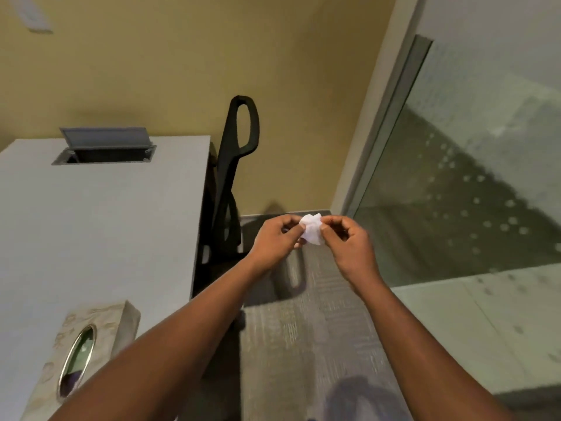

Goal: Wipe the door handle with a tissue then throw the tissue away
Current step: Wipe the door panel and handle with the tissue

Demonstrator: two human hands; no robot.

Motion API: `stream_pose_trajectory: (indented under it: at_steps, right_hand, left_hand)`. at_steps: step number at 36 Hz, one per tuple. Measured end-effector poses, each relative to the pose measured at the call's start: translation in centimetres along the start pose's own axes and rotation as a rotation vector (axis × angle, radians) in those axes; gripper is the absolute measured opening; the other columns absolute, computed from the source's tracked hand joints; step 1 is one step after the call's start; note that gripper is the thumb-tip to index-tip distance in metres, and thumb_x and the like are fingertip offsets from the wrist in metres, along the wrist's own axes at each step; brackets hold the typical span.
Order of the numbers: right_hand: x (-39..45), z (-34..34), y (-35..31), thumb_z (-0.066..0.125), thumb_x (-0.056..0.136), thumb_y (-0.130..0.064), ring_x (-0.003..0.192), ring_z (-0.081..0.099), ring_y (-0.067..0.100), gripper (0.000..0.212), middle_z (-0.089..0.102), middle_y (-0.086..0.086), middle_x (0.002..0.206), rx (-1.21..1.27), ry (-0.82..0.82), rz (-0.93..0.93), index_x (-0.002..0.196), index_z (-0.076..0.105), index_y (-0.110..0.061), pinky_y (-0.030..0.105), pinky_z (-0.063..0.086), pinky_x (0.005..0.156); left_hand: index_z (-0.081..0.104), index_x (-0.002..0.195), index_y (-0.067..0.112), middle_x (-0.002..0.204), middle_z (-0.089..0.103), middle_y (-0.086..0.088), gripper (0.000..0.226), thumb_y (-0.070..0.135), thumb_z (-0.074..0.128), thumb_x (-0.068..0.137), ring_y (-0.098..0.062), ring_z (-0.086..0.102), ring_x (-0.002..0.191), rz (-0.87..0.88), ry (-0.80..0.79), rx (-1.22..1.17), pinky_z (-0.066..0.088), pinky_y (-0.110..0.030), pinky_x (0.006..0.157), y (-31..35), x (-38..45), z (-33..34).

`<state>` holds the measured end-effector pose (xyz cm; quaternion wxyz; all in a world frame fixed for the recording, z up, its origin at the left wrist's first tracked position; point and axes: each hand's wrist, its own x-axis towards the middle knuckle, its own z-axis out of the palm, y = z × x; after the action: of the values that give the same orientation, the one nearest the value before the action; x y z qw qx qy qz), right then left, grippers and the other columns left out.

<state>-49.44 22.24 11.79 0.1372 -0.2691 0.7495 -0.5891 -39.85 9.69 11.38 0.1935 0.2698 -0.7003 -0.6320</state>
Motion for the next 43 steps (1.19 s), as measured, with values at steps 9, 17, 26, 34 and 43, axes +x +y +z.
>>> stream_pose_trajectory:
  at_steps: [9, 17, 26, 34, 43]
  right_hand:
    - [1.5, -10.1, 1.6, 0.071, 0.089, -0.026, 0.094, 0.069, 0.001, 0.041, 0.072, -0.014, 0.105, -0.172, 0.082, -0.013, 0.129, 0.064, -0.028, 0.022, 0.054, 0.085]
    - [0.9, -16.3, 1.5, 0.069, 0.090, -0.019, 0.079, 0.068, 0.007, 0.015, 0.075, -0.006, 0.089, -0.389, 0.271, -0.067, 0.103, 0.075, -0.021, 0.020, 0.048, 0.069]
    - [1.6, -21.7, 2.1, 0.065, 0.090, -0.019, 0.075, 0.067, 0.021, 0.010, 0.073, 0.004, 0.079, -0.532, 0.522, 0.091, 0.089, 0.073, -0.013, 0.035, 0.052, 0.069]
    - [4.1, -24.7, 1.8, 0.066, 0.083, -0.020, 0.074, 0.067, 0.027, 0.008, 0.072, 0.003, 0.076, -0.179, 0.627, 0.297, 0.083, 0.073, -0.016, 0.042, 0.055, 0.071]
    - [5.0, -27.2, 0.1, 0.053, 0.101, -0.034, 0.093, 0.074, 0.029, 0.030, 0.077, 0.012, 0.094, 0.299, 0.862, 0.278, 0.094, 0.076, -0.015, 0.038, 0.059, 0.088]
  left_hand:
    - [0.073, 0.094, 0.014, 0.080, 0.072, -0.002, 0.027, 0.005, 0.050, 0.104, -0.016, 0.064, 0.073, -0.038, -0.184, -0.174, 0.054, -0.023, 0.068, 3.6, 3.2, 10.2]
    - [0.074, 0.100, 0.010, 0.090, 0.074, -0.005, 0.021, 0.012, 0.053, 0.104, -0.012, 0.064, 0.078, 0.004, -0.425, -0.131, 0.054, -0.024, 0.074, 5.4, 4.8, 17.3]
    - [0.073, 0.120, 0.015, 0.113, 0.075, 0.005, 0.025, 0.027, 0.066, 0.099, -0.004, 0.069, 0.100, 0.067, -0.597, 0.006, 0.057, -0.022, 0.082, 6.8, 7.5, 24.2]
    - [0.072, 0.104, 0.023, 0.099, 0.074, -0.005, 0.015, 0.014, 0.072, 0.091, -0.016, 0.068, 0.085, 0.204, -0.725, 0.125, 0.056, -0.044, 0.096, 9.3, 11.8, 28.5]
    - [0.077, 0.109, 0.018, 0.097, 0.078, -0.012, 0.020, 0.023, 0.070, 0.091, -0.026, 0.071, 0.081, 0.410, -0.921, 0.197, 0.056, -0.045, 0.086, 12.6, 15.4, 33.7]
